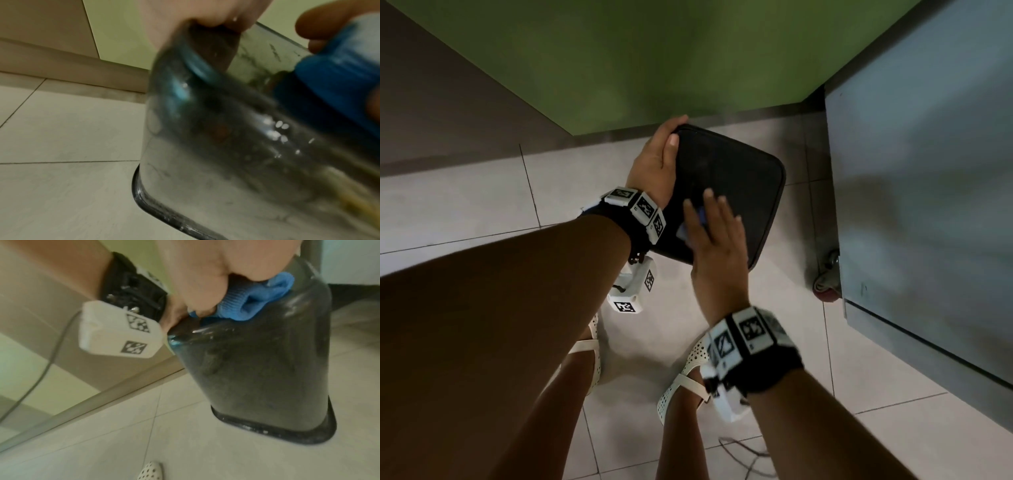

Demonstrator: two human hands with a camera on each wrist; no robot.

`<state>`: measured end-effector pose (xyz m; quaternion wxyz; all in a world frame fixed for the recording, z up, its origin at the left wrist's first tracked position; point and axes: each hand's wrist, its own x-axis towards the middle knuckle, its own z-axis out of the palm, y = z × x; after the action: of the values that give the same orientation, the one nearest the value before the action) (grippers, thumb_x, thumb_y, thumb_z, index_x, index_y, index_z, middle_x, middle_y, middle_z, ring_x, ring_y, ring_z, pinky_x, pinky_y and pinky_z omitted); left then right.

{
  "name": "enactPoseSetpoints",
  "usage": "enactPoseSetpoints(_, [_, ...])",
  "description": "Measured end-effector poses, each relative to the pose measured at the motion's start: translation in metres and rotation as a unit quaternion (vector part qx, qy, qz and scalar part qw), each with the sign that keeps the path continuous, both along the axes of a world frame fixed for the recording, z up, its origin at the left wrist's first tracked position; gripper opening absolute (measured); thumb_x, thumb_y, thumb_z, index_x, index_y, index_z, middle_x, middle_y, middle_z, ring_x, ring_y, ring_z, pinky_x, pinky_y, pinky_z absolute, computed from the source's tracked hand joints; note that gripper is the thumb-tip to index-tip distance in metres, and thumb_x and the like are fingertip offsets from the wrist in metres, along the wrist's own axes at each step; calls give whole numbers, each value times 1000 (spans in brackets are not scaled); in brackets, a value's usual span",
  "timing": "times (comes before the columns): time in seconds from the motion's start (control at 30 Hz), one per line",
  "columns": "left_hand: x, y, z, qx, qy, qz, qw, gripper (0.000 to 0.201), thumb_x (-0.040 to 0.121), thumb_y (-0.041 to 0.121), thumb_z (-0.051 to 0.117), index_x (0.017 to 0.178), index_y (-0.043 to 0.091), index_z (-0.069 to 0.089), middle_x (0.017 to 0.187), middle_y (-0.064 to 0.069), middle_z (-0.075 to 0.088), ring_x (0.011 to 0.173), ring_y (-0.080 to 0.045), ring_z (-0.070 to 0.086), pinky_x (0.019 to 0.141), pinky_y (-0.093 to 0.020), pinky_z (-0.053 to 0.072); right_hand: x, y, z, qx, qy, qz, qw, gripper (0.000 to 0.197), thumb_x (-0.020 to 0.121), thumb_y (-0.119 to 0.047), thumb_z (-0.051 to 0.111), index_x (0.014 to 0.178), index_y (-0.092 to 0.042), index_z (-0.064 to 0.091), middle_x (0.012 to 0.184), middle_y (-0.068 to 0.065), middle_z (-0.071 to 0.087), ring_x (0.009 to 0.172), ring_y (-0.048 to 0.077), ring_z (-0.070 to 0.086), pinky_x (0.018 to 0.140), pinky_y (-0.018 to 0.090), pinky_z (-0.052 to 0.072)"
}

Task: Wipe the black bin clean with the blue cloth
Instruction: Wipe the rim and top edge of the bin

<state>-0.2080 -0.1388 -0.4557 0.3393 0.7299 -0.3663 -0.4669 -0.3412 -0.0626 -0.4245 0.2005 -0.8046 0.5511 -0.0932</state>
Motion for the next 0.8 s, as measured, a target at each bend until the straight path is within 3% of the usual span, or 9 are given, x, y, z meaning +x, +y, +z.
enactPoseSetpoints(0.13, [3, 3, 1, -2, 22, -12, 1000, 36, 95, 38, 28, 125, 42, 46, 125, -9, 58, 111, -23, 58, 98, -41, 48, -8, -15, -2, 19, 6, 77, 997, 61, 78, -5, 68, 133, -17, 46, 142, 13, 43, 132, 35, 38, 107, 46, 21])
enactPoseSetpoints(0.2, [4, 3, 1, -8, 18, -18, 1000, 37, 94, 37, 28, 127, 38, 45, 126, -10, 57, 112, -24, 57, 99, -40, 47, -12, -44, 3, 30, 21, 59, 998, 51, 86, -16, 57, 135, -19, 44, 145, 13, 39, 136, 34, 31, 110, 49, 19])
enactPoseSetpoints(0.3, [3, 4, 0, -17, 8, -19, 1000, 38, 96, 35, 28, 130, 34, 46, 127, -9, 57, 114, -23, 56, 100, -38, 46, -19, -82, 11, 71, 29, -48, 996, 60, 85, -38, 19, 136, -15, 44, 147, 17, 33, 137, 38, 26, 111, 53, 18])
enactPoseSetpoints(0.4, [0, 5, 3, -10, 2, -9, 1000, 36, 99, 32, 28, 130, 34, 46, 126, -7, 58, 114, -21, 56, 101, -36, 46, -19, -93, 15, 45, -14, -168, 985, 61, 84, -41, 24, 134, -13, 47, 145, 22, 34, 129, 44, 35, 105, 54, 35])
enactPoseSetpoints(0.5, [-1, 6, 6, -17, 11, -7, 1000, 37, 99, 32, 29, 133, 31, 44, 129, -5, 56, 117, -17, 54, 102, -30, 45, -18, -105, 15, 117, -58, -317, 939, 47, 97, -26, 38, 143, -20, 30, 149, 17, 25, 133, 34, 30, 106, 38, 32])
enactPoseSetpoints(0.57, [-2, 6, 9, -12, 6, -4, 1000, 38, 100, 31, 29, 135, 29, 42, 131, -4, 54, 119, -16, 52, 103, -27, 42, -25, -119, 19, 163, -92, -396, 899, 44, 99, -25, 37, 142, -18, 31, 146, 13, 32, 132, 29, 35, 102, 29, 30])
enactPoseSetpoints(0.67, [-2, 2, 14, 49, 11, 9, 999, 39, 99, 35, 32, 135, 29, 42, 132, -2, 54, 119, -15, 49, 105, -26, 37, -46, -135, 23, 248, -73, -394, 882, 38, 96, -35, 28, 113, -12, 53, 122, 13, 51, 122, 28, 46, 88, 25, 33])
enactPoseSetpoints(0.73, [3, -1, 15, 143, 120, 48, 981, 45, 91, 50, 41, 129, 29, 50, 125, 3, 58, 113, -15, 54, 103, -29, 40, -63, -138, 22, 295, -39, -372, 879, 38, 99, -28, 30, 117, -2, 53, 124, 19, 53, 116, 30, 50, 77, 29, 35])
enactPoseSetpoints(0.8, [7, -6, 18, 230, 295, 99, 922, 52, 84, 63, 42, 118, 28, 61, 112, -3, 69, 98, -19, 66, 89, -31, 49, -76, -138, 20, 352, 13, -374, 858, 41, 101, -26, 29, 127, -1, 47, 132, 21, 49, 119, 32, 49, 78, 29, 37])
